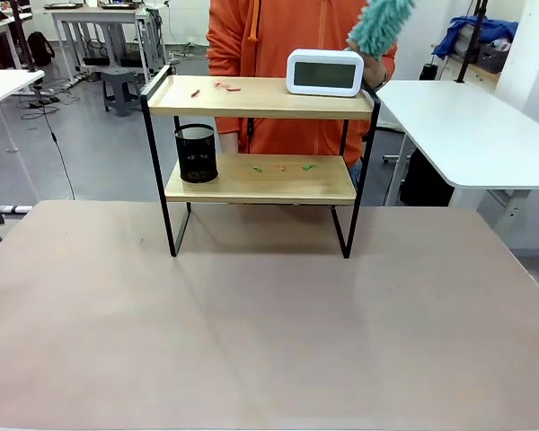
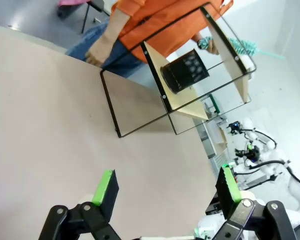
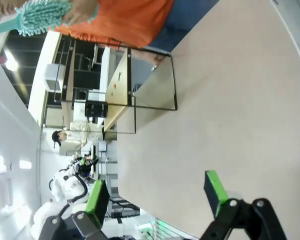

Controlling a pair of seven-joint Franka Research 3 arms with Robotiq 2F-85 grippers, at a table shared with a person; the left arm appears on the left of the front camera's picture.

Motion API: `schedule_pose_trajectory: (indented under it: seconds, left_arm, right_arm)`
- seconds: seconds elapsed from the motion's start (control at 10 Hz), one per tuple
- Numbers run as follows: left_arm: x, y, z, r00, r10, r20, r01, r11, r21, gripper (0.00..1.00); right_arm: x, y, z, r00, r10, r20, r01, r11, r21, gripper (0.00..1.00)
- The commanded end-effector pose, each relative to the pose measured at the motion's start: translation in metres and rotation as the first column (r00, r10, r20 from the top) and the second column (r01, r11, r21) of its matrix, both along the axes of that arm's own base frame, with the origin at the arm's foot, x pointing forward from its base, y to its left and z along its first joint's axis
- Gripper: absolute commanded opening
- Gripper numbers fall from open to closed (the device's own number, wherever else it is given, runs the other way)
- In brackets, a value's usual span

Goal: Clean the shelf.
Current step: Pick up the Duster from the human.

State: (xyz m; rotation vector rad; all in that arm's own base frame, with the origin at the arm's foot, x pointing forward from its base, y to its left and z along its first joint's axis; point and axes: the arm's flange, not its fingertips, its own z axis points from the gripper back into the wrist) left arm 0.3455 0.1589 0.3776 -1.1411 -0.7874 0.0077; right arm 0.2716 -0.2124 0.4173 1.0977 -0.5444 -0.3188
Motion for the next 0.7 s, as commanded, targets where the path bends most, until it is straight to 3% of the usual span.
schedule_pose_trajectory:
  seconds: [0.0, 0.6]
  left_arm:
    - [-0.0065, 0.004, 0.0114, 1.0, -0.003, 0.023, 0.003, 1.0, 0.016, 1.0]
    - [-0.0065, 0.004, 0.0114, 1.0, -0.003, 0.023, 0.003, 1.0, 0.016, 1.0]
  right_arm:
    - [-0.0058, -0.004, 0.0034, 0.999, 0.004, 0.044, -0.003, 1.0, -0.012, 1.0]
    - [-0.0058, -0.004, 0.0034, 0.999, 0.004, 0.044, -0.003, 1.0, -0.012, 1.0]
